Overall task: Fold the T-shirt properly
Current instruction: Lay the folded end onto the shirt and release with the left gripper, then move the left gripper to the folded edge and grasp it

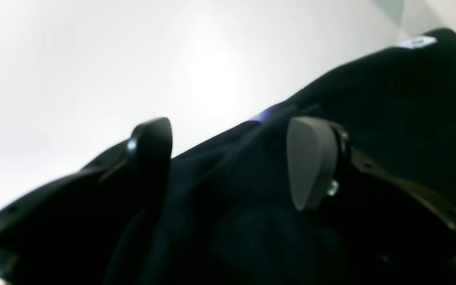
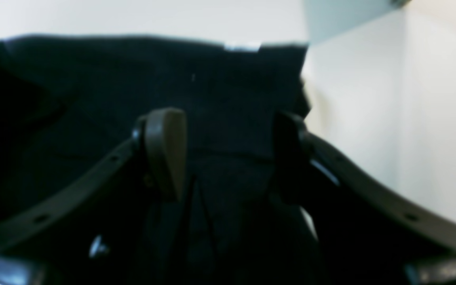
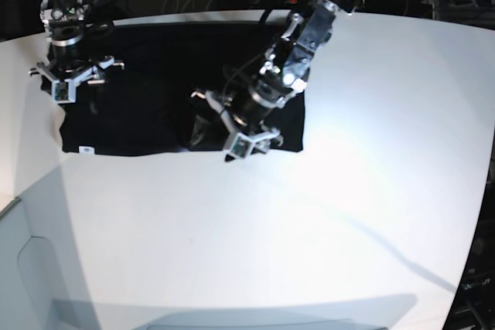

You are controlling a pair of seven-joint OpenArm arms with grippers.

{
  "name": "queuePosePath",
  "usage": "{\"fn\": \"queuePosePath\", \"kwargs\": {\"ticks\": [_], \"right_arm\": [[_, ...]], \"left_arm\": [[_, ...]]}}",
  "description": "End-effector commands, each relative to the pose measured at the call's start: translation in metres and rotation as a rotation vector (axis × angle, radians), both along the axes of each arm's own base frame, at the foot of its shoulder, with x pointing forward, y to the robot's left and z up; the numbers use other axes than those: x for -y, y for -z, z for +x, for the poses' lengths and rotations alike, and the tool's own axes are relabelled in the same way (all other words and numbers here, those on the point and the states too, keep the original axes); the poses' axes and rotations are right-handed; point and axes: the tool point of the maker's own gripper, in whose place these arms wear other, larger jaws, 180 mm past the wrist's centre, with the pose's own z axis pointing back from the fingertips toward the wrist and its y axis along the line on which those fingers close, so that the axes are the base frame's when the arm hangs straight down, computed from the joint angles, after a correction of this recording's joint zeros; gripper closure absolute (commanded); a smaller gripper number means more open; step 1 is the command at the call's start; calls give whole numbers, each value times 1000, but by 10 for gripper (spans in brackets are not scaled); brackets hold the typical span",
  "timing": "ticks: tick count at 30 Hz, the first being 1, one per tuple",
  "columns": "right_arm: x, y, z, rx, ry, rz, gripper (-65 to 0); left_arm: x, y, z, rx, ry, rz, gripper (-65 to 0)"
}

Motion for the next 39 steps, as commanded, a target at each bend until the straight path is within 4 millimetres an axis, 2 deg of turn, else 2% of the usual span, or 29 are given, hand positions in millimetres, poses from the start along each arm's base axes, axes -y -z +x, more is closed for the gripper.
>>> {"fn": "queuePosePath", "kwargs": {"ticks": [1, 7, 9, 12, 14, 19, 23, 27, 31, 33, 36, 39], "right_arm": [[-1, -11, 3, 40, -14, -2, -371], [7, -8, 3, 34, 5, -8, -388], [22, -6, 5, 42, 53, -2, -389], [48, 10, 5, 17, 113, 15, -389], [57, 24, 5, -10, 127, 35, -389], [71, 57, -3, -88, 143, 79, -389], [70, 71, -8, -119, 148, 104, -389], [65, 85, -13, -149, 150, 135, -386], [62, 92, -11, -157, 154, 161, -382], [62, 93, -12, -160, 153, 161, -361], [61, 93, -13, -161, 152, 161, -281], [60, 98, -15, -173, 152, 171, -131]], "left_arm": [[12, -8, 7, 20, 7, -29, -438], [40, 14, 10, -35, 64, -1, -438], [47, 19, 10, -47, 77, 5, -438], [46, 25, 9, -64, 75, 13, -438], [46, 24, 10, -60, 73, 10, -438], [44, -7, 17, 18, 70, -24, -438], [39, -38, 16, 91, 66, -61, -438], [16, -67, 21, 157, 13, -88, -438], [-40, -66, 16, 172, -92, -52, -438], [-76, -61, 10, 164, -167, -27, -438], [-127, -48, -2, 125, -289, 8, -438], [-178, -32, -15, 53, -425, -12, -438]]}}
